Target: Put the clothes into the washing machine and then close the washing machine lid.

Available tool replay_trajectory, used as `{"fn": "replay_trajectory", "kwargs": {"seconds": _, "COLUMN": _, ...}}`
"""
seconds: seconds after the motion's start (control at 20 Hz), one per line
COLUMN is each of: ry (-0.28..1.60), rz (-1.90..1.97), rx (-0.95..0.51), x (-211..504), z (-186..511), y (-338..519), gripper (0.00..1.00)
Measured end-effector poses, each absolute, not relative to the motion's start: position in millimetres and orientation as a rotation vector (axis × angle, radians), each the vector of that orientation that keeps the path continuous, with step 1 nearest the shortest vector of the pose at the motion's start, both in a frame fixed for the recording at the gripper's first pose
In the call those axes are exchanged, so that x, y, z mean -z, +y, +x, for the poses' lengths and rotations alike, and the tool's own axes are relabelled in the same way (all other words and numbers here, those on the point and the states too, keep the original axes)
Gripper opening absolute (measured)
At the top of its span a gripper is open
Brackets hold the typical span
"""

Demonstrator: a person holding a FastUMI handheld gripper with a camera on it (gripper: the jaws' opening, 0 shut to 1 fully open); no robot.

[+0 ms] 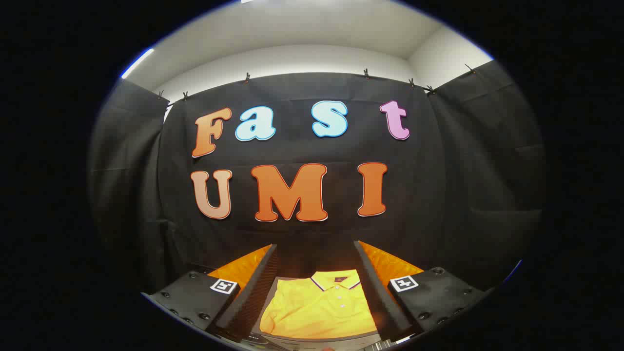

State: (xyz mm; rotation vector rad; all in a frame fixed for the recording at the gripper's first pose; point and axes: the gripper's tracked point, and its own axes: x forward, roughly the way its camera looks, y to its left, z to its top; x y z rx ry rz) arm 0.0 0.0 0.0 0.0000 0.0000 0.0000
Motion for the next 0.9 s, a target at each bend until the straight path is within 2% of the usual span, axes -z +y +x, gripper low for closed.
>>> {"fn": "replay_trajectory", "kwargs": {"seconds": 0.9, "ry": 0.032, "rz": 0.002, "rx": -0.008, "x": 15.1, "z": 33.8, "y": -0.6, "gripper": 0.98}}
